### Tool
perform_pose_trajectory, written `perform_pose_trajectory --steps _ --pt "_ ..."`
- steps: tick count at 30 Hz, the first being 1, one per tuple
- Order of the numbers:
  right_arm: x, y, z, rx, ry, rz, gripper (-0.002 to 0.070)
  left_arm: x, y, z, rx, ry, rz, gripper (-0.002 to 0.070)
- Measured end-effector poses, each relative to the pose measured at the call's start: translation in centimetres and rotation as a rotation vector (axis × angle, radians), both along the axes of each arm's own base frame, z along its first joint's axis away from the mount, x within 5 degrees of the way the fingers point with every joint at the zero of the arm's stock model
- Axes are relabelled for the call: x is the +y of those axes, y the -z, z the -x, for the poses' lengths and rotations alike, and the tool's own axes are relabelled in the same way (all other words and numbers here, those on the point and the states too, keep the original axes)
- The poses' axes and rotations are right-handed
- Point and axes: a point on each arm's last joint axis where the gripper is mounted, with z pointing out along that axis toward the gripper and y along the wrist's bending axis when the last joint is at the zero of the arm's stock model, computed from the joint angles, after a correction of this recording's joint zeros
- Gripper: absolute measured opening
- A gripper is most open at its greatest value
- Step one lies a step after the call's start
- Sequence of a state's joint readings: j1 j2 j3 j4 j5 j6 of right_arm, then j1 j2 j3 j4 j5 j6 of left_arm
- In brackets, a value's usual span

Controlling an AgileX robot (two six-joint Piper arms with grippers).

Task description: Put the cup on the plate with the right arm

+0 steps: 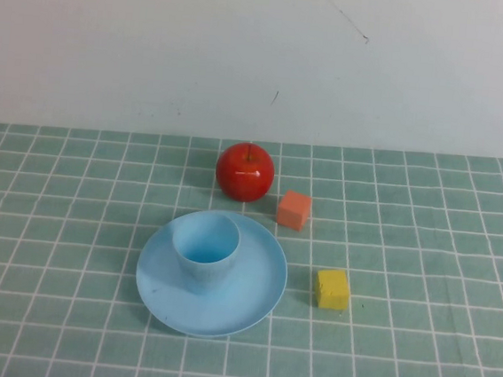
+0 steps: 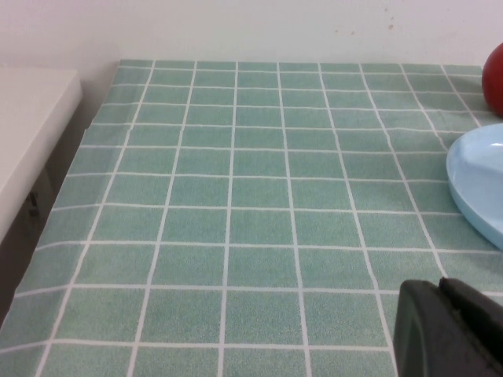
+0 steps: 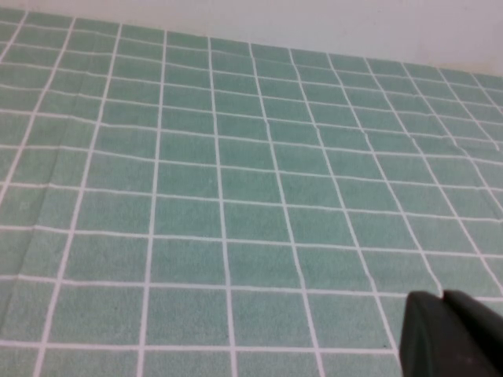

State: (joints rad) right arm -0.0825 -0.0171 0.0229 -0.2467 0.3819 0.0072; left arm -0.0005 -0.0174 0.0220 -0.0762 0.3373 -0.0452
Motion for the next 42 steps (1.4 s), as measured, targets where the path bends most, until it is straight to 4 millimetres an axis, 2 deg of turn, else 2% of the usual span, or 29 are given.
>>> perform_pose_trajectory --steps 13,20,30,37,42 --pt "0.03 0.01 -0.03 -0.006 -0.002 -0.005 -0.0003 0.00 0.00 0.00 0.000 0.000 0.000 -0.0003" --pt "0.43 0.03 -0.09 -0.021 -0.009 -0.112 -0.0003 -0.01 0.00 0.00 0.000 0.000 0.002 -0.0003" --pt "-0.24 0.00 0.06 -0.022 0.096 -0.069 -0.0003 -0.01 0.00 0.00 0.000 0.000 0.002 -0.0003" --pt "-0.32 -0.02 0.07 -0.058 0.160 -0.214 -0.0003 -0.01 0.00 0.00 0.000 0.000 0.002 -0.0003" --pt "-0.33 -0.02 0.08 -0.053 0.154 -0.193 -0.0003 -0.01 0.00 0.00 0.000 0.000 0.002 -0.0003"
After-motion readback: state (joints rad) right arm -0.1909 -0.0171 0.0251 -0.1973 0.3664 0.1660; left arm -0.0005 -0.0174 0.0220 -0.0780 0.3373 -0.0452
